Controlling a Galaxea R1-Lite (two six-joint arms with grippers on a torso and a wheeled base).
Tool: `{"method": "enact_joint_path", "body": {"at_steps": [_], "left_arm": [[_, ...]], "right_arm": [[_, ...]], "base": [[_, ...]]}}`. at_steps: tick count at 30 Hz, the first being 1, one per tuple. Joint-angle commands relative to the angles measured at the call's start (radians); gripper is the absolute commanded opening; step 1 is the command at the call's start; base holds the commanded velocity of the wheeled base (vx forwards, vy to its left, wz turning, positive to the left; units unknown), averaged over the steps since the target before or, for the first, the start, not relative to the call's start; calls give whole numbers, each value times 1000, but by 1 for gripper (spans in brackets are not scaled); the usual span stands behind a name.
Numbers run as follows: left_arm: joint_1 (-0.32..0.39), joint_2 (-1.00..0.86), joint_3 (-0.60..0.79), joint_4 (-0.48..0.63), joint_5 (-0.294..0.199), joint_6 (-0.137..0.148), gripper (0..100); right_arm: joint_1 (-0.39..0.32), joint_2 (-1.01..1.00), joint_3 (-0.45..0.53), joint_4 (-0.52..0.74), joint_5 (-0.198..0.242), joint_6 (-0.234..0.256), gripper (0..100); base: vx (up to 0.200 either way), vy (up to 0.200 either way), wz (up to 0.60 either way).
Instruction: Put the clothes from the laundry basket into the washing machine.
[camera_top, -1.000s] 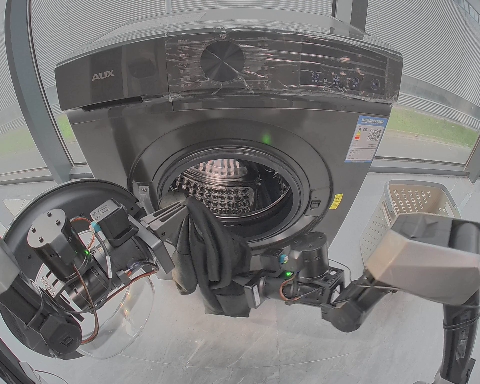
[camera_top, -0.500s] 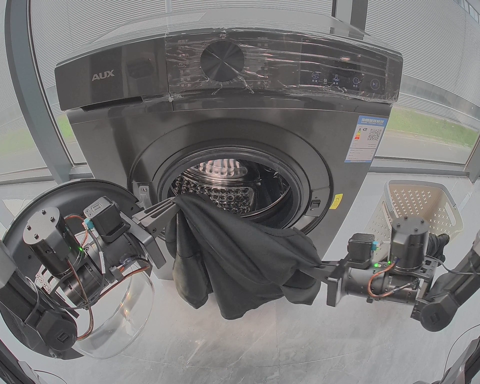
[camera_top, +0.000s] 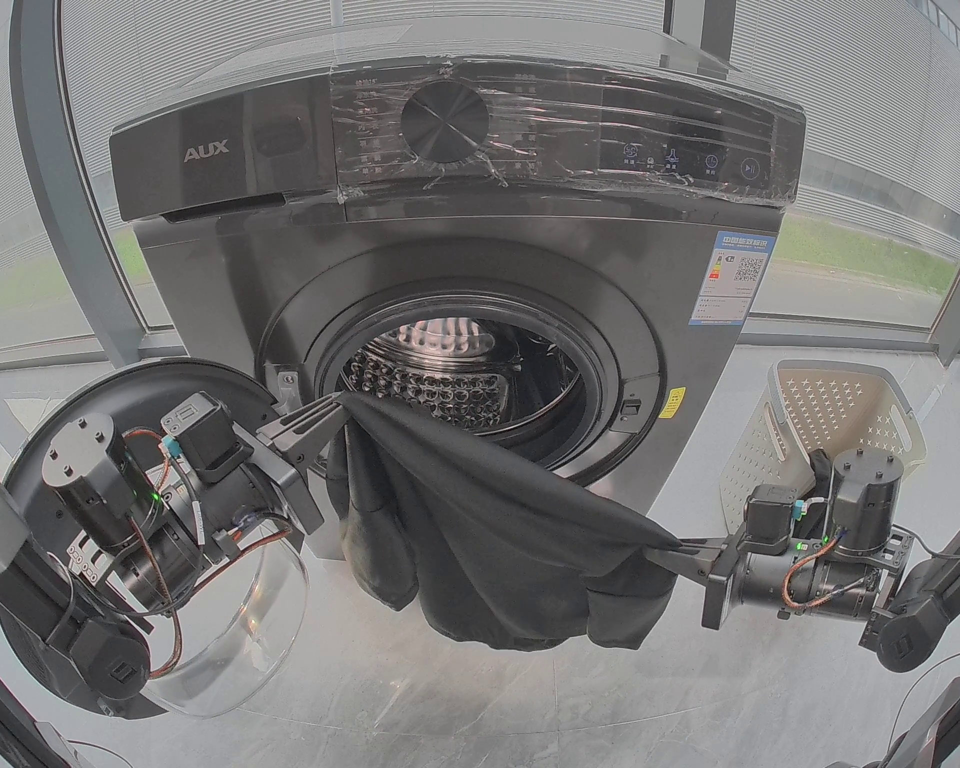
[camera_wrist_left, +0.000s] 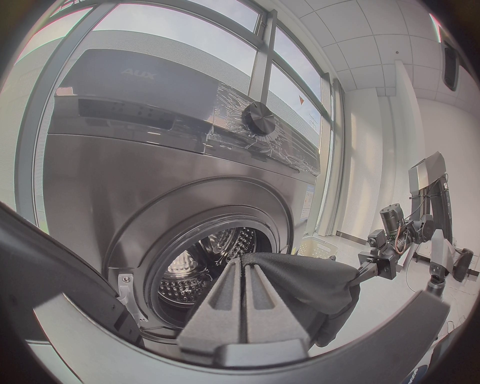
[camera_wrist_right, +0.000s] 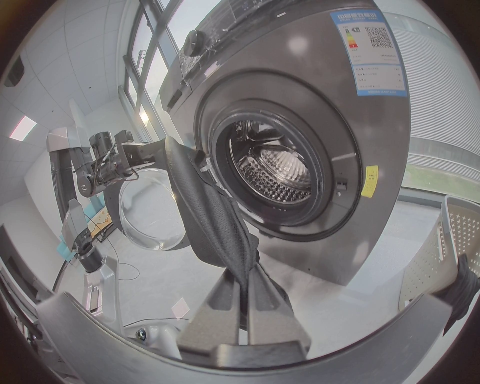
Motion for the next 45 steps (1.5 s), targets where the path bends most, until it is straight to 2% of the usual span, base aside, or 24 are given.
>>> {"method": "enact_joint_path", "body": {"at_steps": [1,5,10,12,15,17,20,21,25,27,30,32,37,41,45], "left_arm": [[14,2,-2,-1,1,2,0],[16,3,-2,-1,1,6,0],[43,3,-2,-1,-1,39,0],[59,0,-2,-1,-2,52,0],[68,-6,-1,-1,-5,52,0],[69,-6,1,-1,-14,52,0],[66,-8,15,-1,-25,52,0],[66,-6,18,-1,-27,52,0],[68,-15,18,-1,-28,53,0],[62,-37,24,-1,-28,48,0],[55,-43,29,-1,-30,55,0],[55,-41,32,-1,-30,52,0],[63,-43,36,-1,-31,52,0],[59,-61,59,-1,-31,53,0],[63,-55,59,-1,-30,55,0]], "right_arm": [[-10,13,-38,-30,7,2,0],[-16,14,-95,-85,7,8,0],[-52,16,-109,-123,6,8,0],[-53,20,-102,-160,-3,14,0],[-58,40,-92,-220,-29,31,0],[-55,66,-78,-316,-97,85,0],[-47,106,-64,-438,-129,151,0],[-47,120,-63,-465,-132,155,0],[-36,155,-69,-465,-137,120,0],[-29,159,-67,-465,-164,112,0],[-27,159,-81,-467,-230,100,0],[-24,152,-93,-465,-250,100,0],[-12,134,-116,-465,-261,100,0],[-10,114,-133,-465,-299,102,0],[-12,102,-141,-465,-296,103,0]], "base": [[0,0,0],[0,0,0],[0,0,0],[0,0,0],[0,0,0],[0,0,0],[0,0,0],[0,0,0],[0,0,0],[0,0,0],[0,0,0],[0,0,0],[0,0,0],[0,0,0],[0,0,0]]}}
